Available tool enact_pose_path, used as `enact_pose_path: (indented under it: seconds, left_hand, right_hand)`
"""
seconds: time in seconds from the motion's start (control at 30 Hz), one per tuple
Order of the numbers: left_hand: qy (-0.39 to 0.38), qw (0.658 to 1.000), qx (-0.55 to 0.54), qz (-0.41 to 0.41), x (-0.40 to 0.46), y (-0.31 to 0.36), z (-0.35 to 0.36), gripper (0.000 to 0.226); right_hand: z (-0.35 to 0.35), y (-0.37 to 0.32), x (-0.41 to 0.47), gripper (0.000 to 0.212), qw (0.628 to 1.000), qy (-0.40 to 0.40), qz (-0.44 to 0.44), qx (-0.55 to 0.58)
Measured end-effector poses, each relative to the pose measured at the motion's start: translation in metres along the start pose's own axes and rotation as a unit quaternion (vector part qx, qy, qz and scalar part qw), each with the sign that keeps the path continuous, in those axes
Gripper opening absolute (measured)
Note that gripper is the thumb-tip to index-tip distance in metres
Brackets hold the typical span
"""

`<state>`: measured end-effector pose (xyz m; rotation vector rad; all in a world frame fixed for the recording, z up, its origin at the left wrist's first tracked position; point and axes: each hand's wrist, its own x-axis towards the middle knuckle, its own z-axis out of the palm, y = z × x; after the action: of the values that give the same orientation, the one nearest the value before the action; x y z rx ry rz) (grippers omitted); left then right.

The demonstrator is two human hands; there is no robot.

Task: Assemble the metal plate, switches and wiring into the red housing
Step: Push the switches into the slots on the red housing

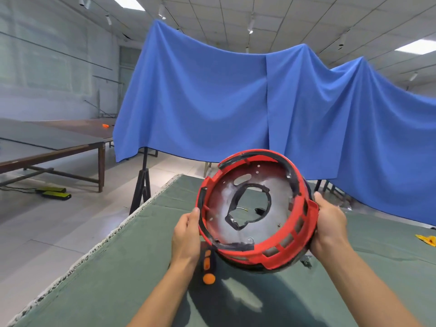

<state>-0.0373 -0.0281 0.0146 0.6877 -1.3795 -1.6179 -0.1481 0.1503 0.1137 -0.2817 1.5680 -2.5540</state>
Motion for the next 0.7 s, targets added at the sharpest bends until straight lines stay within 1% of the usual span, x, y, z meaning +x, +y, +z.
enact_pose_path:
  seconds: [0.07,0.13,0.17,0.2,0.23,0.27,0.33,0.37,0.43,0.5,0.6,0.63,0.7]
  left_hand:
    - [-0.041,0.997,-0.051,-0.034,0.001,0.0,-0.001,0.033]
    - [-0.09,0.984,-0.128,-0.083,0.0,0.0,-0.001,0.029]
    - [-0.103,0.979,-0.146,-0.093,-0.001,-0.001,-0.001,0.032]
    - [-0.109,0.98,-0.138,-0.088,-0.002,-0.002,-0.001,0.036]
    - [-0.106,0.985,-0.117,-0.075,-0.002,-0.003,-0.001,0.04]
    - [-0.092,0.988,-0.104,-0.06,-0.001,-0.004,-0.001,0.044]
    - [-0.059,0.989,-0.127,-0.044,-0.003,-0.003,0.001,0.052]
    - [-0.044,0.988,-0.145,-0.039,-0.004,-0.001,0.001,0.057]
    - [-0.017,0.987,-0.16,-0.023,-0.005,0.002,0.003,0.062]
    - [-0.003,0.988,-0.156,-0.005,-0.006,0.003,0.003,0.067]
    - [0.02,0.992,-0.121,0.033,-0.007,0.0,0.003,0.062]
    - [0.025,0.993,-0.112,0.041,-0.007,0.0,0.003,0.059]
    - [0.029,0.992,-0.11,0.049,-0.009,0.0,0.005,0.055]
  right_hand:
    - [-0.009,0.005,0.001,0.031,0.998,-0.033,0.043,0.019]
    - [-0.02,0.012,0.003,0.038,0.995,-0.041,0.081,0.038]
    - [-0.024,0.016,0.004,0.043,0.994,-0.045,0.093,0.047]
    - [-0.029,0.02,0.005,0.049,0.992,-0.048,0.101,0.052]
    - [-0.034,0.024,0.006,0.054,0.991,-0.054,0.108,0.053]
    - [-0.038,0.029,0.007,0.053,0.991,-0.052,0.113,0.047]
    - [-0.044,0.037,0.008,0.041,0.993,-0.042,0.107,0.009]
    - [-0.046,0.041,0.008,0.038,0.995,-0.04,0.094,-0.018]
    - [-0.05,0.051,0.012,0.043,0.995,-0.044,0.064,-0.058]
    - [-0.053,0.058,0.013,0.049,0.993,-0.06,0.06,-0.087]
    - [-0.055,0.062,0.009,0.049,0.984,-0.102,0.08,-0.126]
    - [-0.055,0.062,0.008,0.052,0.98,-0.12,0.081,-0.134]
    - [-0.057,0.062,0.006,0.064,0.975,-0.148,0.075,-0.148]
